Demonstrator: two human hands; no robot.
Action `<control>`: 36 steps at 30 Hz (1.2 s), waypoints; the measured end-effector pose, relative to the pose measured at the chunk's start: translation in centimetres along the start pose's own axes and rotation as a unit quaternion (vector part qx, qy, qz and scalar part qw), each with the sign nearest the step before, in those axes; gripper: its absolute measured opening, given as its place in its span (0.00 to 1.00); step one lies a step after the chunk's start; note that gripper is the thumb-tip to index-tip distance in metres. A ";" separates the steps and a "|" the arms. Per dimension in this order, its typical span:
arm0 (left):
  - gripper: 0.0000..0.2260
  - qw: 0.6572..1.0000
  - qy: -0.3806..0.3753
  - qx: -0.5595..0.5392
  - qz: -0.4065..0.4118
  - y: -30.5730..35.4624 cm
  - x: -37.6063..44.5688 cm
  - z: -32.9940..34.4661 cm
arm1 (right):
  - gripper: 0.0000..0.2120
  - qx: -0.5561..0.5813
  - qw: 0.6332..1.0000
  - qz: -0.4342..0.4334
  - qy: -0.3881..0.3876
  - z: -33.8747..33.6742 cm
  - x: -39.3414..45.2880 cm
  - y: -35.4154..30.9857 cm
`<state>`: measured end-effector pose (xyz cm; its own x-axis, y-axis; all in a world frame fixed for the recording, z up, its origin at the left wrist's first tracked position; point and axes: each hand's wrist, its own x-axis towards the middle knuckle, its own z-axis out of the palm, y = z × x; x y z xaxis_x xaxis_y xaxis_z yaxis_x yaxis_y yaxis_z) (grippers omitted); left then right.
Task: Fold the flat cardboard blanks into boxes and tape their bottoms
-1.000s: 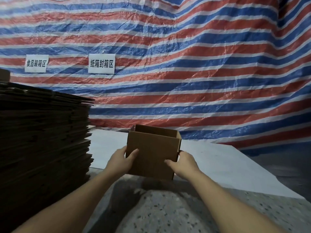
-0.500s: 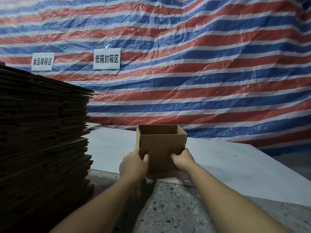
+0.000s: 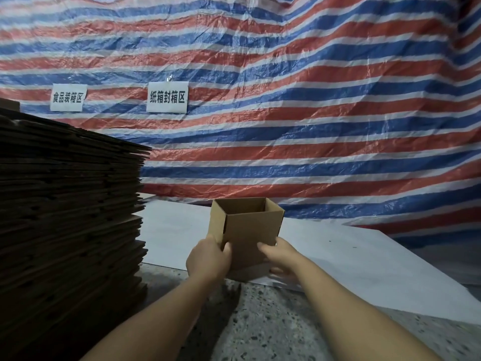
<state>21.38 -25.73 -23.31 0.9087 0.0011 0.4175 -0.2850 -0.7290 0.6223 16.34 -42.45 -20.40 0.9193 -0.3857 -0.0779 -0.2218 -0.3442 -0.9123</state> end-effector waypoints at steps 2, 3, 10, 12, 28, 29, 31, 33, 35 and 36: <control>0.15 1.000 -0.017 0.006 0.005 0.4 0.1 0.2 | 0.29 -0.008 1.000 0.005 -0.021 0.1 -0.6 -0.4; 0.16 1.000 -0.023 0.012 0.010 0.7 0.2 0.4 | 0.30 -0.011 0.999 0.007 -0.029 0.3 -0.8 -0.6; 0.16 0.998 -0.047 0.015 0.032 2.4 0.1 2.2 | 0.30 -0.026 0.999 0.014 -0.045 0.3 -1.8 0.0; 0.16 0.998 -0.060 0.012 0.030 2.6 -0.2 2.6 | 0.28 -0.034 0.999 0.008 -0.037 -0.1 -2.1 0.5; 0.16 0.989 -0.116 -0.077 0.046 5.4 -8.3 -9.5 | 0.07 -0.078 0.993 -0.062 0.056 -6.1 -15.6 -3.1; 0.16 0.986 -0.127 -0.095 0.052 5.8 -9.7 -11.4 | 0.09 -0.071 0.993 -0.069 0.060 -6.4 -17.7 -3.7; 0.15 0.977 -0.152 -0.142 0.055 6.4 -12.8 -15.1 | 0.10 -0.054 0.993 -0.082 0.063 -6.4 -22.1 -4.7; 0.15 0.969 -0.163 -0.177 0.056 6.7 -16.1 -18.2 | 0.10 -0.029 0.992 -0.097 0.073 -5.9 -26.4 -5.6; 0.14 0.964 -0.162 -0.203 0.061 6.8 -19.4 -21.1 | 0.10 0.012 0.989 -0.112 0.092 -5.1 -30.7 -6.1; 0.14 0.961 -0.160 -0.216 0.067 6.8 -20.8 -22.4 | 0.10 0.035 0.987 -0.118 0.103 -4.7 -32.8 -6.2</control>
<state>-6.33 -15.42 -12.92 0.8823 -0.3342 0.3314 -0.4436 -0.3551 0.8229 -13.93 -31.71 -10.29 0.8552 -0.4707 0.2171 0.0203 -0.3881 -0.9214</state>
